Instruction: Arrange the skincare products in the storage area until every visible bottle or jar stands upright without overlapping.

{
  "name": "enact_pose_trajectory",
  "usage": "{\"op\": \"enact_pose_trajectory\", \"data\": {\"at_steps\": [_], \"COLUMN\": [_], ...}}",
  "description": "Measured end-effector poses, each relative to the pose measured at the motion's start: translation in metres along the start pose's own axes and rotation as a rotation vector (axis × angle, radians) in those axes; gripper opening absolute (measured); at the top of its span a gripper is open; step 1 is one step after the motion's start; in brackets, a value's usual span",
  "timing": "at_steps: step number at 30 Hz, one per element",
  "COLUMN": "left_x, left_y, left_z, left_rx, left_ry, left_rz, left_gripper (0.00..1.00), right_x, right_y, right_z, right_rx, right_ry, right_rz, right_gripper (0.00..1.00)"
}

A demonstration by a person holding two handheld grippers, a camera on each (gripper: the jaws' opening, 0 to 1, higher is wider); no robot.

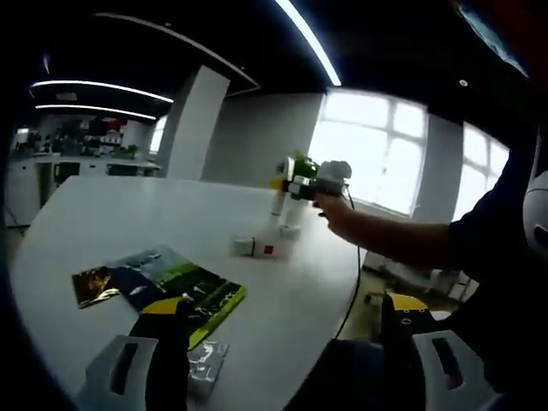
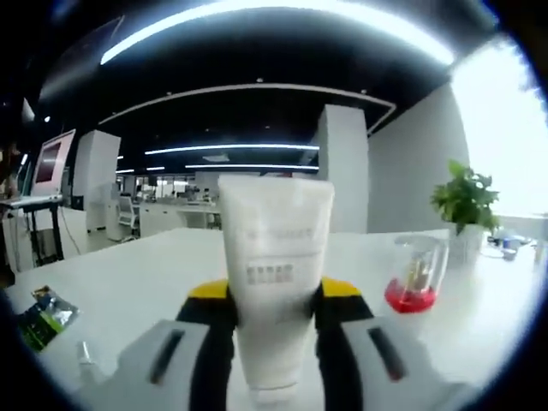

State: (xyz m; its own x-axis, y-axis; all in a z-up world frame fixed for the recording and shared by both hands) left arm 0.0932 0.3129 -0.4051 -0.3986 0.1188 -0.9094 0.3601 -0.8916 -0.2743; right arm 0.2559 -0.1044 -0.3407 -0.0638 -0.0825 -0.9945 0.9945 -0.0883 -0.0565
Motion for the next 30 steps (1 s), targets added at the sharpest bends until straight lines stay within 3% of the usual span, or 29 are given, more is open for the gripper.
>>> {"op": "enact_pose_trajectory", "data": {"at_steps": [30], "left_x": [0.003], "left_y": [0.002], "left_z": [-0.005], "left_rx": [0.002], "left_ry": [-0.012], "left_rz": [0.001], "left_gripper": [0.95], "right_x": [0.012], "right_y": [0.001], "right_z": [0.022], "right_rx": [0.091], "right_ry": [-0.001], "right_rz": [-0.025], "right_gripper": [0.36]}}
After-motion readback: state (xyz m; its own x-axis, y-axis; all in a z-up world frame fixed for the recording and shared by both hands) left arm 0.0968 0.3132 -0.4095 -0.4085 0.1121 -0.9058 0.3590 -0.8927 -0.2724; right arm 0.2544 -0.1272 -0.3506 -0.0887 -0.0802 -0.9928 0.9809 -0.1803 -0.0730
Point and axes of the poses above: the point that each gripper's makers call its tool centre point, and the gripper's own axes: y roughly forward along the fingers, z roughly to its right, x roughly out of its underside, the point moved 7 cm from there along -y, roughly backward along the fingers, and after that the axes turned 3 degrees about -z, right-handed, at the moved point
